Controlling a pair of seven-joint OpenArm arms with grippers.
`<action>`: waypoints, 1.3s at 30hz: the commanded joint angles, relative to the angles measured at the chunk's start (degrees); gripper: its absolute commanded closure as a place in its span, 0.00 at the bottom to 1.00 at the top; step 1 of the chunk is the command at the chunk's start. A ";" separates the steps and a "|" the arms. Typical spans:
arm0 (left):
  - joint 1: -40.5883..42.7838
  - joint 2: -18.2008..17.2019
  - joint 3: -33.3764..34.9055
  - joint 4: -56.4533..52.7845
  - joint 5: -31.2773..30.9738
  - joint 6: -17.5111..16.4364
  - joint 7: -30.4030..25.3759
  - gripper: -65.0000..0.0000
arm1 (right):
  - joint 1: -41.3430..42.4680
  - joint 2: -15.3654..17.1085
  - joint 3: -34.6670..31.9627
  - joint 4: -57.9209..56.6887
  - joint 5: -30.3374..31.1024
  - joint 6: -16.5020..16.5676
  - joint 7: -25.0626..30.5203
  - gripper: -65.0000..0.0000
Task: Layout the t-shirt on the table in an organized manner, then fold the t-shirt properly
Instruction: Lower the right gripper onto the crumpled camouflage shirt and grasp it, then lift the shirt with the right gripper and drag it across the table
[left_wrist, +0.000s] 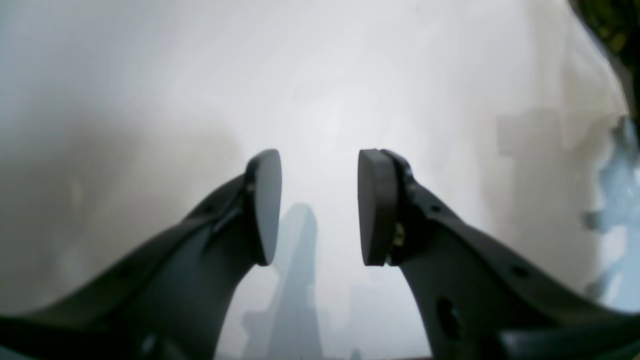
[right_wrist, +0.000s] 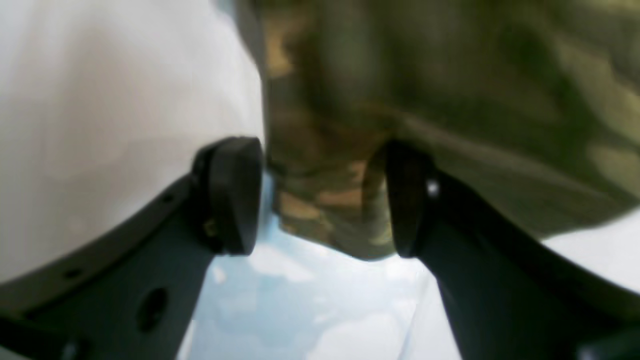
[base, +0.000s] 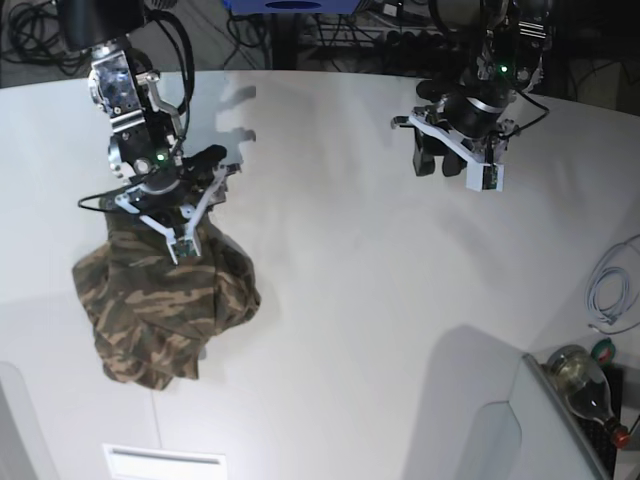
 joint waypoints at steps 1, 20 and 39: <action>-0.06 -0.70 -0.23 0.45 0.12 -0.29 -1.15 0.63 | 1.57 -0.01 0.10 -0.58 -0.36 -0.15 0.71 0.58; -26.88 -0.61 26.49 -20.56 0.03 -0.29 -1.51 0.63 | -20.41 3.33 0.18 35.37 -0.36 -0.06 0.36 1.00; -39.45 0.53 24.65 -27.51 -0.23 -0.21 -8.98 0.63 | -18.30 4.92 -13.18 29.92 -0.27 5.57 0.36 1.00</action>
